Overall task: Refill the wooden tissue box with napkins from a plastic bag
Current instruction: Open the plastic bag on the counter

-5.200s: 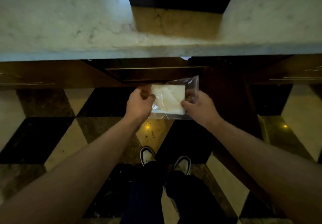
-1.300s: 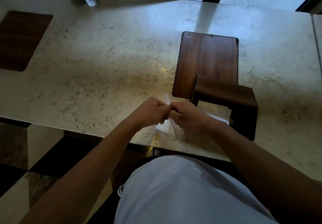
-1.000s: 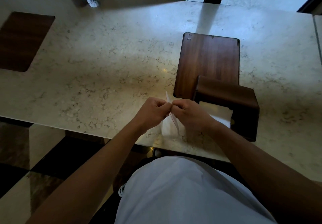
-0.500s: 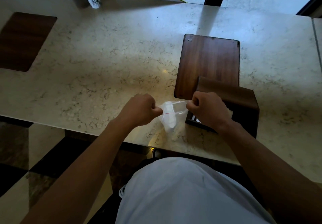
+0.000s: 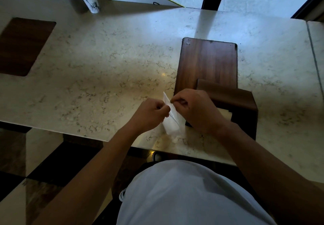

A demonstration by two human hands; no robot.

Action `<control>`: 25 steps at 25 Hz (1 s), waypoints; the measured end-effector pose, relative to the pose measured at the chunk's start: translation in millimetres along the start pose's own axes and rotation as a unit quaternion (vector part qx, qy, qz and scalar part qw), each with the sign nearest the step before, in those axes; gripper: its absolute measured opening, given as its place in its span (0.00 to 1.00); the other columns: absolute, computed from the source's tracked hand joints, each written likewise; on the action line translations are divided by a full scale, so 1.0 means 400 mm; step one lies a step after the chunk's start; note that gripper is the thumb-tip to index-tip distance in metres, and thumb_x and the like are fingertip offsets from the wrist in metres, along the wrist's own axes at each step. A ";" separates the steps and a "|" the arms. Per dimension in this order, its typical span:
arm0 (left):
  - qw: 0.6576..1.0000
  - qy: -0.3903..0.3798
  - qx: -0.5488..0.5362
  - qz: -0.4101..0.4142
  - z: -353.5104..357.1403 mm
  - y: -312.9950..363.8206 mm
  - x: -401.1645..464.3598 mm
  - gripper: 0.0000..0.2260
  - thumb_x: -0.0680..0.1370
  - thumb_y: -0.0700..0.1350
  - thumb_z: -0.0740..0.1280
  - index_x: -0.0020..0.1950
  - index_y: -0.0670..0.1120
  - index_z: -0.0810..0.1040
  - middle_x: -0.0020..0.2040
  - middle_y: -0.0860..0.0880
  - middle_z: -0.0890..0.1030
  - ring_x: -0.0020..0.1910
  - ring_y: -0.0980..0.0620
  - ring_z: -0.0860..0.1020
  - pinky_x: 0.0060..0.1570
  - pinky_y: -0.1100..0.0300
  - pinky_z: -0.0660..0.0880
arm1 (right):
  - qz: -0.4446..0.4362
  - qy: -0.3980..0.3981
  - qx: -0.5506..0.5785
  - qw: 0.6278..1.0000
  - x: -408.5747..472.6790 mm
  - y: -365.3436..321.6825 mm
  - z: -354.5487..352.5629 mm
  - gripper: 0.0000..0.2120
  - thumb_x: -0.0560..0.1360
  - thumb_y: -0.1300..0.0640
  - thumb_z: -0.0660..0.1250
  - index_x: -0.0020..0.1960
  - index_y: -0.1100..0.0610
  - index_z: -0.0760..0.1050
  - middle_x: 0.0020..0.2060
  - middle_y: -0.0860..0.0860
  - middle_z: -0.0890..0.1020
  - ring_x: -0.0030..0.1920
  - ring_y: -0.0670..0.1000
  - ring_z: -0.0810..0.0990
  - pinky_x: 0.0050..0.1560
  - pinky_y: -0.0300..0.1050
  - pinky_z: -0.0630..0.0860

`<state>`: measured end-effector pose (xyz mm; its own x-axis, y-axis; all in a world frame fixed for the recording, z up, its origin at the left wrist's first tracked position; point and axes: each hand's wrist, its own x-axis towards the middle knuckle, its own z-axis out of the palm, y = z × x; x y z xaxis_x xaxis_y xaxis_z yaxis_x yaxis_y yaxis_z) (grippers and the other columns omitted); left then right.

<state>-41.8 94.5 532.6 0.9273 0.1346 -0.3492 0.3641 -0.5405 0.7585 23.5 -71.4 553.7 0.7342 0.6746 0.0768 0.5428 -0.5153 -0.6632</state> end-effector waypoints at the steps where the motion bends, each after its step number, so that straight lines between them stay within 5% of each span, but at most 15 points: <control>1: 1.000 0.002 -0.005 0.001 0.005 0.000 -0.003 0.16 0.79 0.43 0.64 0.31 0.51 0.78 0.27 0.53 0.77 0.22 0.61 0.70 0.30 0.63 0.68 | -0.020 0.006 -0.015 1.000 -0.001 -0.012 -0.001 0.07 0.78 0.63 0.68 0.53 0.60 0.84 0.47 0.52 0.85 0.42 0.44 0.78 0.44 0.29 0.72; 5: 0.999 0.001 -0.038 -0.003 0.025 0.002 -0.010 0.16 0.81 0.43 0.62 0.34 0.48 0.80 0.28 0.53 0.78 0.23 0.62 0.72 0.31 0.65 0.69 | -0.002 0.003 -0.032 0.999 0.007 -0.033 0.000 0.11 0.80 0.63 0.64 0.55 0.60 0.84 0.50 0.54 0.86 0.44 0.47 0.82 0.48 0.39 0.80; 9: 0.999 0.022 -0.027 0.019 0.039 0.007 -0.017 0.14 0.80 0.44 0.63 0.37 0.47 0.81 0.29 0.52 0.79 0.26 0.58 0.74 0.32 0.63 0.71 | 0.100 -0.188 -0.111 0.971 0.018 -0.009 0.015 0.15 0.82 0.64 0.60 0.64 0.62 0.79 0.59 0.58 0.83 0.54 0.55 0.83 0.54 0.52 0.81; 11: 0.999 0.018 -0.025 0.040 0.050 0.011 -0.025 0.13 0.80 0.44 0.64 0.37 0.47 0.81 0.30 0.51 0.80 0.26 0.58 0.73 0.29 0.65 0.69 | 0.123 -0.226 -0.099 0.961 0.021 -0.004 0.024 0.11 0.81 0.64 0.62 0.60 0.64 0.79 0.55 0.59 0.83 0.51 0.57 0.83 0.52 0.53 0.82; 18: 0.997 0.018 -0.055 0.050 0.059 -0.019 -0.036 0.14 0.80 0.49 0.65 0.38 0.46 0.81 0.29 0.52 0.78 0.26 0.60 0.72 0.28 0.69 0.67 | 0.220 -0.207 0.070 0.951 0.002 0.032 0.047 0.05 0.81 0.59 0.66 0.55 0.54 0.79 0.44 0.53 0.85 0.38 0.50 0.87 0.34 0.44 0.85; 22: 0.999 0.035 -0.041 -0.005 0.068 -0.061 -0.031 0.18 0.81 0.60 0.62 0.42 0.47 0.79 0.37 0.46 0.82 0.34 0.55 0.77 0.35 0.63 0.72 | 0.218 -0.198 0.120 0.948 -0.012 0.056 0.038 0.15 0.78 0.55 0.70 0.65 0.53 0.79 0.43 0.50 0.85 0.40 0.50 0.87 0.35 0.46 0.86; 25: 0.987 0.027 -0.140 -0.073 0.071 -0.104 -0.029 0.30 0.80 0.68 0.51 0.49 0.45 0.80 0.43 0.46 0.83 0.42 0.48 0.81 0.42 0.57 0.74 | 0.229 -0.181 0.160 0.943 -0.019 0.067 0.022 0.20 0.77 0.51 0.72 0.68 0.52 0.77 0.48 0.53 0.86 0.41 0.49 0.87 0.38 0.47 0.86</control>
<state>-70.0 91.8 489.5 0.8637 0.2425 -0.4418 0.4969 -0.2626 0.8271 28.8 -85.8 528.5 0.6427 0.5856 -0.4939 0.0090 -0.6504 -0.7596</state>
